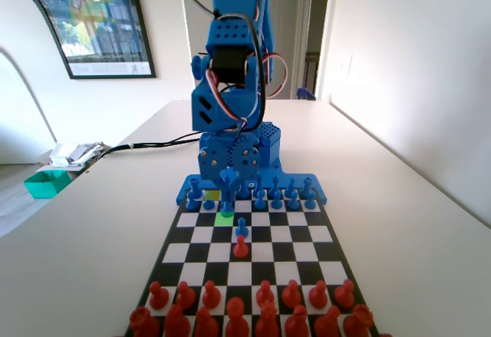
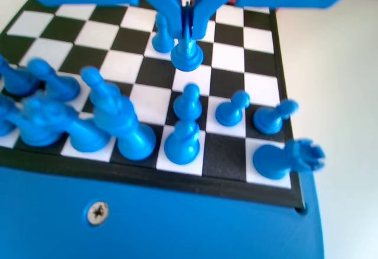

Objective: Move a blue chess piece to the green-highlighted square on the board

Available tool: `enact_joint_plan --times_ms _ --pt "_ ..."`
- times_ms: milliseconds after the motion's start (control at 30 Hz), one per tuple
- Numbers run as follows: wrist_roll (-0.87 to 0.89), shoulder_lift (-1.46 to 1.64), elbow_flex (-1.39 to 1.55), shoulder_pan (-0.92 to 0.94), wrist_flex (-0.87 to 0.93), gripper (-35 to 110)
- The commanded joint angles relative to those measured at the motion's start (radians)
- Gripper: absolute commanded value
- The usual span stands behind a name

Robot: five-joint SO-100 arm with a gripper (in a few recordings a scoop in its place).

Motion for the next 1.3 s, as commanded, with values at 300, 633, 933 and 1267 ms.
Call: enact_joint_plan --times_ms 300,633,933,1267 --pt "-0.055 -0.031 0.038 0.048 -0.075 1" --pt "-0.051 -0.032 0.031 0.041 -0.080 1" --pt "-0.046 -0.032 0.025 0.034 -0.094 1" --pt "-0.061 -0.032 0.043 0.041 -0.115 1"
